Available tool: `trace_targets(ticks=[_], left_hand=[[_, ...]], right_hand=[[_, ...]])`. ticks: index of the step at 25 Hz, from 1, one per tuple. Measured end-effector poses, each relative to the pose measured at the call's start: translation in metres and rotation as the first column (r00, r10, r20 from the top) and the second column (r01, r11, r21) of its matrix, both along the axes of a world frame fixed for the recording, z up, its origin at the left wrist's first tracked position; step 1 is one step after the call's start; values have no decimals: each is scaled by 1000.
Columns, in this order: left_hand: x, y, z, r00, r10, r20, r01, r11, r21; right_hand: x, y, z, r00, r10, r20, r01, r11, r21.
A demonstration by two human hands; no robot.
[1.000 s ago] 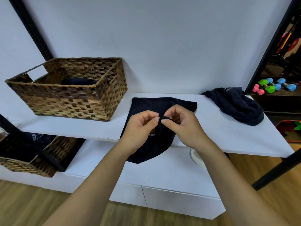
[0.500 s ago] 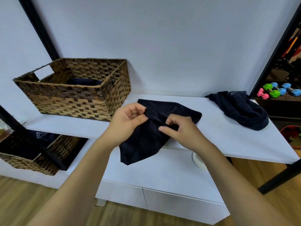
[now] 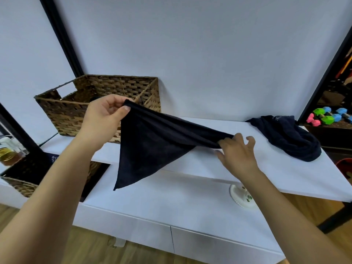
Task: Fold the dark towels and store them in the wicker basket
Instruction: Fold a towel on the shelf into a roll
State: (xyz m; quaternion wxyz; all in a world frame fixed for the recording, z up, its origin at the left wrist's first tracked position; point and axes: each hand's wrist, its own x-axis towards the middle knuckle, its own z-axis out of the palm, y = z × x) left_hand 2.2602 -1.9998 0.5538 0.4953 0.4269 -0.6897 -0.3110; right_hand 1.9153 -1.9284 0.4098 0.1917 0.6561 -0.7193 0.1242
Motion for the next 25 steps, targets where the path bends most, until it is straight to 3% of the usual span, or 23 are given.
trace_targets(ticks=[3,6,10,12,14,18,22,25], left_hand=[[16,-8,13,984,164,72,-160,985,-63],[32,-16,31,965,258,52,-254,964,-74],[42,-28,59,971,239,5,-239,970,-47],[41,-33,69,975,223,-3,-223,975,-25],[38,-37,78,979,203,-14,-203,979,-13],[30,-42,89,991,133,-26,-133,991,5],[19,-37,96,999,54,10,-53,998,-12],[14,-31,105,994,-26,-102,26,1000,0]], right_hand=[[-7,-1,29,998,65,-12,-66,944,-324],[-12,5,71,995,92,-26,-94,903,-418],[-19,2,123,998,57,-34,-64,956,-287],[-15,4,151,944,142,296,-66,965,-254],[-12,9,176,787,198,584,-27,957,-289],[-18,23,200,691,209,692,38,946,-323],[-26,42,214,754,38,656,71,988,-139],[-27,61,219,678,135,722,158,933,-323]])
